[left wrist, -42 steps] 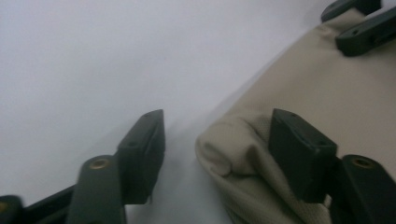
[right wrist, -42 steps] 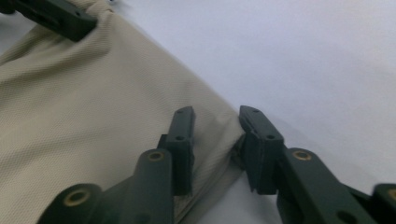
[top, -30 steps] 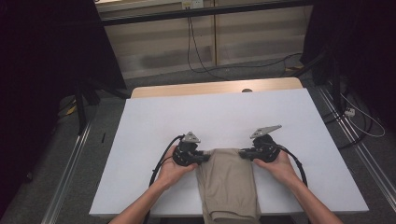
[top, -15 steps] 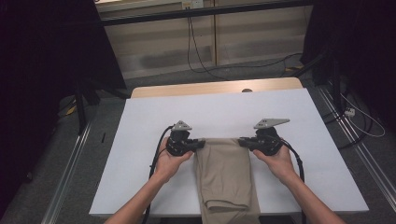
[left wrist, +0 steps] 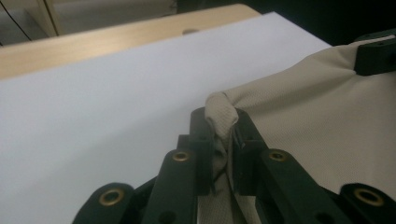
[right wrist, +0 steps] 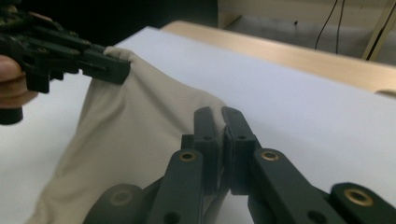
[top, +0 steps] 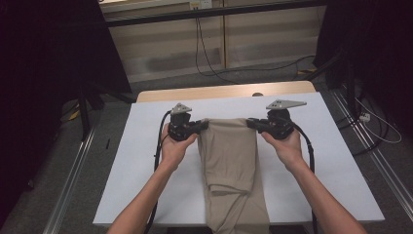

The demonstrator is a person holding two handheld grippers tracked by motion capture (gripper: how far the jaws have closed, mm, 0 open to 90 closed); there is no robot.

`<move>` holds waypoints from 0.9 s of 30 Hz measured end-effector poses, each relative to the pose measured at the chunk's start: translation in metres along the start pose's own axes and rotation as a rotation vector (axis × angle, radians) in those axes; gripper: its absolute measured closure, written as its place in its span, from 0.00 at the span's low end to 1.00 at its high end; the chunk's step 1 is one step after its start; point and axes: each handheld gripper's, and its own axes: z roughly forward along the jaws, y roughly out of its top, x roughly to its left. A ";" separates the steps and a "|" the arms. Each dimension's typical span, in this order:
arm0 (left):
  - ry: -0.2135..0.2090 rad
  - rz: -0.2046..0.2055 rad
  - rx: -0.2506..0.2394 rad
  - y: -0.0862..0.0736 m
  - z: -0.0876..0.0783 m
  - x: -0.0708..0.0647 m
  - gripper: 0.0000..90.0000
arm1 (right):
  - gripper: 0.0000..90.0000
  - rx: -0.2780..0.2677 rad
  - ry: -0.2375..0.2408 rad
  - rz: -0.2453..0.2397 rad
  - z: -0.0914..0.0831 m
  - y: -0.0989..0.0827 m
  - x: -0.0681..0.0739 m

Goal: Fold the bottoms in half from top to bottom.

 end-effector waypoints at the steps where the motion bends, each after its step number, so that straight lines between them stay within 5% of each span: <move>1: 0.003 0.005 -0.002 0.005 0.001 0.001 0.91 | 0.96 -0.012 -0.002 0.002 -0.002 0.005 -0.001; 13: 0.041 0.037 -0.081 0.069 0.005 0.003 0.91 | 0.96 -0.086 -0.069 -0.015 -0.015 0.061 -0.017; 27: 0.079 -0.006 -0.080 0.101 0.035 0.025 0.91 | 0.96 -0.091 -0.125 0.039 0.009 0.095 -0.049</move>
